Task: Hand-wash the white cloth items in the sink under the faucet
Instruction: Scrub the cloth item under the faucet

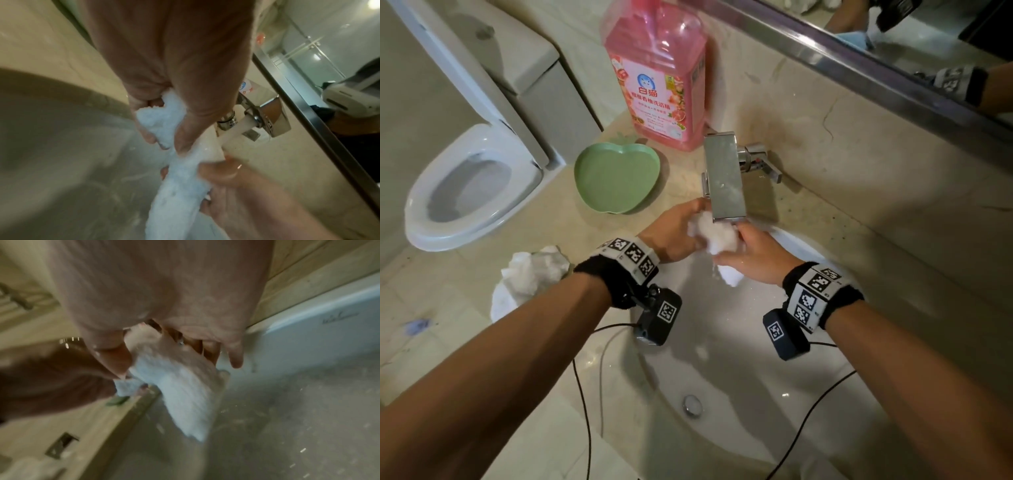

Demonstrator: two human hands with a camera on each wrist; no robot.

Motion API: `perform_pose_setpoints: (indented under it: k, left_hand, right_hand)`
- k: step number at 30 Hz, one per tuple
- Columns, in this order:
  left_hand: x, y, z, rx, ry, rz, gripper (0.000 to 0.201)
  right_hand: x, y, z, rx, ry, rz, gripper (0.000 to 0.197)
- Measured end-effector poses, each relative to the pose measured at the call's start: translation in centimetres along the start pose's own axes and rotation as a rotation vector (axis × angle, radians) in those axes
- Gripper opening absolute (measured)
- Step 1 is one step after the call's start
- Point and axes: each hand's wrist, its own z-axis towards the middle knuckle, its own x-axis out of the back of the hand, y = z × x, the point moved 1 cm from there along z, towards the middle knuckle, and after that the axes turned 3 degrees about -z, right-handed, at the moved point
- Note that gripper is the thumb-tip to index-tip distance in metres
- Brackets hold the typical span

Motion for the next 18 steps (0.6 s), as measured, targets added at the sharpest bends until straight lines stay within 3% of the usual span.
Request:
perform_pose_setpoints:
  k: [5, 8, 13, 18]
  left_hand:
    - [0.4, -1.6, -2.0, 0.049, 0.187, 0.099, 0.060]
    - [0.5, -1.7, -2.7, 0.085, 0.198, 0.200, 0.058]
    - [-0.1, -1.3, -3.2, 0.127, 0.172, 0.283, 0.056]
    - [-1.0, -0.8, -2.7, 0.249, 0.270, 0.317, 0.052]
  right_hand:
    - [-1.5, -1.6, 0.5, 0.066, 0.157, 0.062, 0.016]
    - [-2.2, -1.9, 0.5, 0.055, 0.176, 0.044, 0.028]
    - [-2.2, -2.3, 0.2, 0.071, 0.134, 0.045, 0.027]
    - [-0.8, -1.6, -0.4, 0.121, 0.264, -0.014, 0.019]
